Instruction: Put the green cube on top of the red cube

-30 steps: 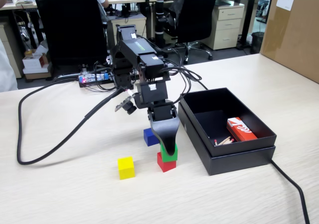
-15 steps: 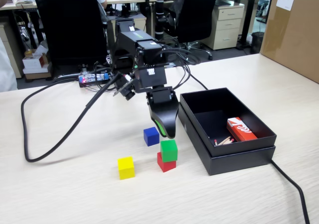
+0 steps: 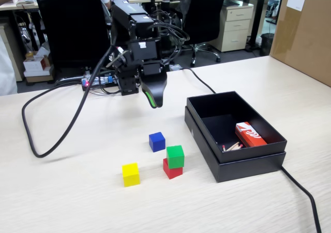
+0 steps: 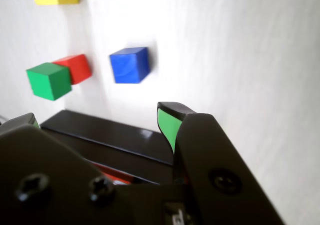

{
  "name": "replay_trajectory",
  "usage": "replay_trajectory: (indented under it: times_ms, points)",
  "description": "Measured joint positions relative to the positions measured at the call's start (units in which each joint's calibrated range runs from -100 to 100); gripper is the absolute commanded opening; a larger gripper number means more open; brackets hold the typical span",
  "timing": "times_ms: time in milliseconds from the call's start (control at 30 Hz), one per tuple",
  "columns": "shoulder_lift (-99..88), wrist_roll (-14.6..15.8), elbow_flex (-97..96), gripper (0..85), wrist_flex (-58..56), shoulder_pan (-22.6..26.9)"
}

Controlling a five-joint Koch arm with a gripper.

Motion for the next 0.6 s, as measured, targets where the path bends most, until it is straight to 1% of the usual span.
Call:
replay_trajectory:
  times_ms: [133, 300, 433, 600]
  points:
    - [-14.76, -0.05, -13.14, 48.3, 2.25, 0.0]
    - [-30.29, -0.2, -30.4, 48.9, 8.13, -0.44]
    - [-39.61, -0.88, -41.44, 49.6, 14.25, -0.93]
    - [-48.03, -1.22, -51.03, 49.6, 18.51, -0.93]
